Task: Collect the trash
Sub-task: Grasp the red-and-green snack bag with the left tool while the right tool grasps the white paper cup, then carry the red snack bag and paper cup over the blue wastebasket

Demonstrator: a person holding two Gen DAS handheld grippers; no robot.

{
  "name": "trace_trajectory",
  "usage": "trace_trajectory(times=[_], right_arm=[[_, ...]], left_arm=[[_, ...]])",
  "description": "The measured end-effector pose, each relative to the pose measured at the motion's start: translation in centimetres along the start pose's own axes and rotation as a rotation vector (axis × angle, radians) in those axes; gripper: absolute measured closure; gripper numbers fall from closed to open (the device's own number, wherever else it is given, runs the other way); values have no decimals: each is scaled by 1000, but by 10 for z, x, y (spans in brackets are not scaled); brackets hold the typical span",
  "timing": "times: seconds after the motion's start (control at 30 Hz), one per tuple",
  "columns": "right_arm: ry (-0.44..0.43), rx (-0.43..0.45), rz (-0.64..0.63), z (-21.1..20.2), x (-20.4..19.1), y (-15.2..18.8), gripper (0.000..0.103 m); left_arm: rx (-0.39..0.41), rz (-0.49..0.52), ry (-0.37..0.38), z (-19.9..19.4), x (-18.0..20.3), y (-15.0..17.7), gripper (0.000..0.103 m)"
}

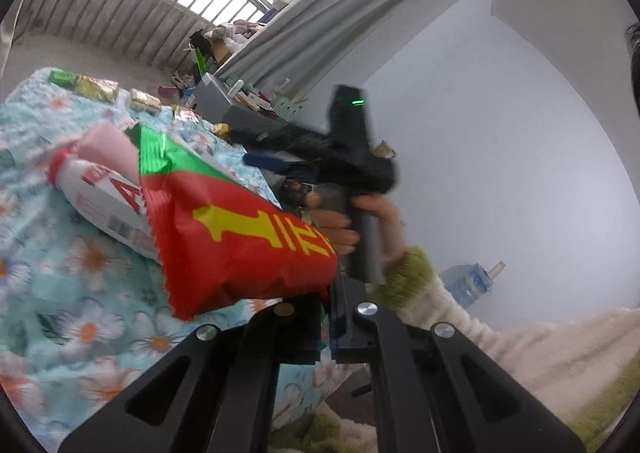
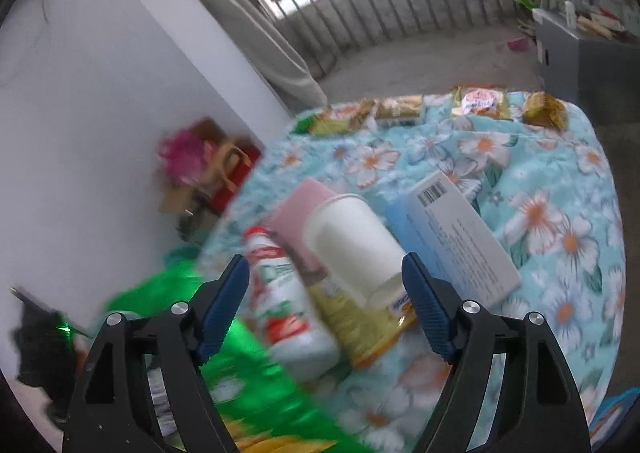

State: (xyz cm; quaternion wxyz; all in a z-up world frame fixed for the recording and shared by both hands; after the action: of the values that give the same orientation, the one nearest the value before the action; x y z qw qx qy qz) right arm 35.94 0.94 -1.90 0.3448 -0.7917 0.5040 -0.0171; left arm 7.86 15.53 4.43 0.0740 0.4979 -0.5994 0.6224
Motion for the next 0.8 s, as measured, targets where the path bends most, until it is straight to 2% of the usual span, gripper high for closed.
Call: trace_trajectory(times=[0.17,0.3,0.4,0.5,0.67,0.8], right_arm=[[152,-14,-137,43,-10,5,28],[230,-44,-237,66,-16,7,28],[279,-44,-283,72,-17,9,28],[289,-42,-288,72,-16,9,37],[278,-21,-272,64,-16,12,39],[258,42,-199,37,-9,11,40]], left_arm=[[1,25,-32,-21,-2,-6,101],[-14,19,-76,-25,-6,-9,101],[-28,3,-81,-23,-10,-10,101],[-36,6,-73,-21,-6,-9,101],[-39,10,-62,-14,-6,-13,101],[-39,13,-50,-12,-5,-18,101]])
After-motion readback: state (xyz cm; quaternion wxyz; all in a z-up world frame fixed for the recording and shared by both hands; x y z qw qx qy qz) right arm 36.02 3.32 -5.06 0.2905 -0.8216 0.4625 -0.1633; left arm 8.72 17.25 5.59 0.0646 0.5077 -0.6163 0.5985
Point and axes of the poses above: each gripper's, at about its wrist camera, not at the fingertips, and z roughly the way its jaws point, x to its right, y to its underside, the point moved 4 cm from there along z, roughly the way its jaws point, and after that the axes turned 7 degrees about y, right-handed, at the moved point
